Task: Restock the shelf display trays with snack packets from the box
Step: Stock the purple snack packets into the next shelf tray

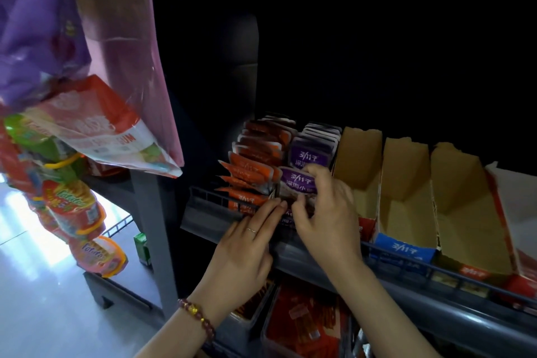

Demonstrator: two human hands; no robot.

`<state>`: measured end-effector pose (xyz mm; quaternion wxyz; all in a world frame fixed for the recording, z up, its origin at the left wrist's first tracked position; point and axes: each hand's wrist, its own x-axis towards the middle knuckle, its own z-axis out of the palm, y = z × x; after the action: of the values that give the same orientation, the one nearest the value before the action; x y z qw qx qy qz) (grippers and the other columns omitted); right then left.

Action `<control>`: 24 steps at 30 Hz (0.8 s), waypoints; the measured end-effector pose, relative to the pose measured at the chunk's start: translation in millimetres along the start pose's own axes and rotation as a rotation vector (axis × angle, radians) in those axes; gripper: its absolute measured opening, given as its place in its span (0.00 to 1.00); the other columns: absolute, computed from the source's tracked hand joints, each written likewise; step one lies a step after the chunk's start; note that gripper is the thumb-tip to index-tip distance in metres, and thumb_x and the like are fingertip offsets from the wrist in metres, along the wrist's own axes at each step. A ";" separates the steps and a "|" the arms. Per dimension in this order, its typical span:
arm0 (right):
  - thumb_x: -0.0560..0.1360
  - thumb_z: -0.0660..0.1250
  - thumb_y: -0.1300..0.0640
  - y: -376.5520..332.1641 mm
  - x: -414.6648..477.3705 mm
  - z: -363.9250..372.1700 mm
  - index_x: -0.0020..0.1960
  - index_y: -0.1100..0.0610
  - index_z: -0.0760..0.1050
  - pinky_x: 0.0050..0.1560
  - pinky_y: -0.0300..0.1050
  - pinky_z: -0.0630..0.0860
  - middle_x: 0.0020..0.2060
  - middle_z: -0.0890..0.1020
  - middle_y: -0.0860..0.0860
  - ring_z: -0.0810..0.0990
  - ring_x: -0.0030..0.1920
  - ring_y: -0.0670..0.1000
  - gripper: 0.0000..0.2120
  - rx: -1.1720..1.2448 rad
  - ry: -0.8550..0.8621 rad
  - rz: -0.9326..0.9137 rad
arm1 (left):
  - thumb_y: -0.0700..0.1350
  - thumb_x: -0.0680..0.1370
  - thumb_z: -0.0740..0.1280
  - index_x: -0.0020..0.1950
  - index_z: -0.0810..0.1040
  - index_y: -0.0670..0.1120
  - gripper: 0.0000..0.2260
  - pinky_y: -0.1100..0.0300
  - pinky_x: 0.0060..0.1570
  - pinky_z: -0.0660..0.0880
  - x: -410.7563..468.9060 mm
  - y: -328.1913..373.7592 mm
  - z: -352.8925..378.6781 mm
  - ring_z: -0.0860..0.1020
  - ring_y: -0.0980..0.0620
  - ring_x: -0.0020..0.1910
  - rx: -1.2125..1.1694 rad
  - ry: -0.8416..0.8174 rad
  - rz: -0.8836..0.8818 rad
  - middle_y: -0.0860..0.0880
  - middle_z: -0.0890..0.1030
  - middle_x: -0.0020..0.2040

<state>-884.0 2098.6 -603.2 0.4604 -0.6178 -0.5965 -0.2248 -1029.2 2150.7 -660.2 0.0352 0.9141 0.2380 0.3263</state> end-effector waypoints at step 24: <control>0.73 0.70 0.63 3.8 11.1 1.4 0.72 0.53 0.61 0.55 0.31 0.67 0.62 0.64 0.52 0.66 0.60 0.44 0.32 0.102 0.105 0.390 | 0.44 0.74 0.55 0.78 0.50 0.52 0.33 0.64 0.65 0.60 0.0 0.8 -0.6 0.65 0.56 0.68 -0.005 0.002 -0.003 0.55 0.54 0.77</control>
<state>-878.7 2106.2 -595.8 0.5563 -0.6850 -0.4514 -0.1326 -1029.3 2150.0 -659.5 0.0378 0.9134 0.2388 0.3276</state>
